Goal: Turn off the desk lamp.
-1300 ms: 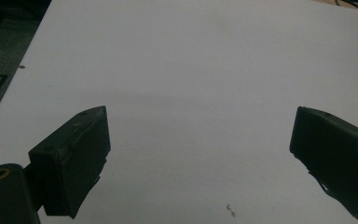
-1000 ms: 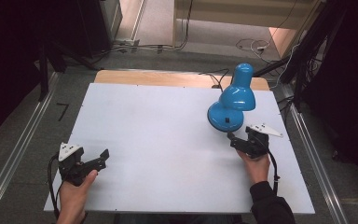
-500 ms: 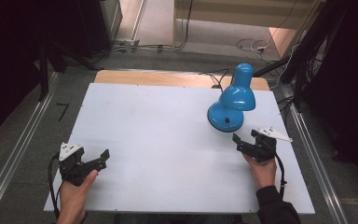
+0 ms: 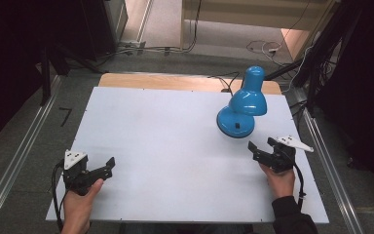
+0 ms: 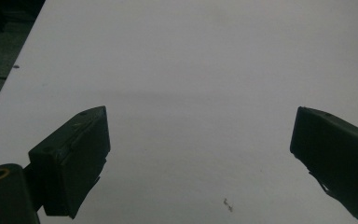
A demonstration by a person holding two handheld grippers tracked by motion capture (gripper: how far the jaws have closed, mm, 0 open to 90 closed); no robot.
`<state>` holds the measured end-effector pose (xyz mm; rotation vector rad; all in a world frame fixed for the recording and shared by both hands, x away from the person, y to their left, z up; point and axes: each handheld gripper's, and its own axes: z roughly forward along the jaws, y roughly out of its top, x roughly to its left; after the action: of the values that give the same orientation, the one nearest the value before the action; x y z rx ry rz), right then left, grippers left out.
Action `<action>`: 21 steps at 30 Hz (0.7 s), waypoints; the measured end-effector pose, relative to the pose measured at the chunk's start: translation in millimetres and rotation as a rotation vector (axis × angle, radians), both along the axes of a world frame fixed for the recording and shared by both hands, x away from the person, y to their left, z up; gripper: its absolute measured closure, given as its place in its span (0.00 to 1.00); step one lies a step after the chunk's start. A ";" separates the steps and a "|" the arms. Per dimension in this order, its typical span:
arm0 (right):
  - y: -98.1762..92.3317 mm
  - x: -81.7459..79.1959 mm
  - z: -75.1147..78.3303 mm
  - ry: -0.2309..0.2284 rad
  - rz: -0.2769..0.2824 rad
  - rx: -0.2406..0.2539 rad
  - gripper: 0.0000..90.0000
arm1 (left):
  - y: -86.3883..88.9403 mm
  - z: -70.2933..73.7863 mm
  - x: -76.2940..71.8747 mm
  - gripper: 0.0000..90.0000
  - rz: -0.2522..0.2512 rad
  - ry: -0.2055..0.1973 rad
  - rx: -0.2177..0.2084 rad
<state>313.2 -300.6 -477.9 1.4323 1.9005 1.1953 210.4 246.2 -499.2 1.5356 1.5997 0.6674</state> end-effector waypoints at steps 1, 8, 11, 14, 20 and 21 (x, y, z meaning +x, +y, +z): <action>-0.7 -0.8 0.1 0.002 0.004 -0.003 0.17 | -0.4 -0.2 -0.1 0.06 -0.002 0.000 0.004; -11.7 -5.8 0.1 0.003 -0.006 -0.017 0.17 | -1.7 -0.7 0.5 0.06 -0.002 0.000 0.014; -14.8 -8.2 -0.4 0.005 -0.007 -0.027 0.17 | -1.5 0.0 0.4 0.06 0.006 -0.005 0.013; -17.6 -11.5 0.7 0.001 -0.006 -0.029 0.17 | -1.4 -0.2 0.1 0.06 0.005 -0.003 0.016; -24.5 -19.4 0.8 -0.008 -0.015 -0.055 0.17 | -1.8 -0.7 1.4 0.06 0.009 0.001 0.013; -25.9 -20.9 0.9 -0.007 -0.017 -0.057 0.17 | -2.2 -0.5 1.2 0.06 0.009 0.000 0.014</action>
<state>292.3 -326.5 -477.0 1.4096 1.8981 1.1284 211.7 244.0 -499.7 1.5394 1.6061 0.6841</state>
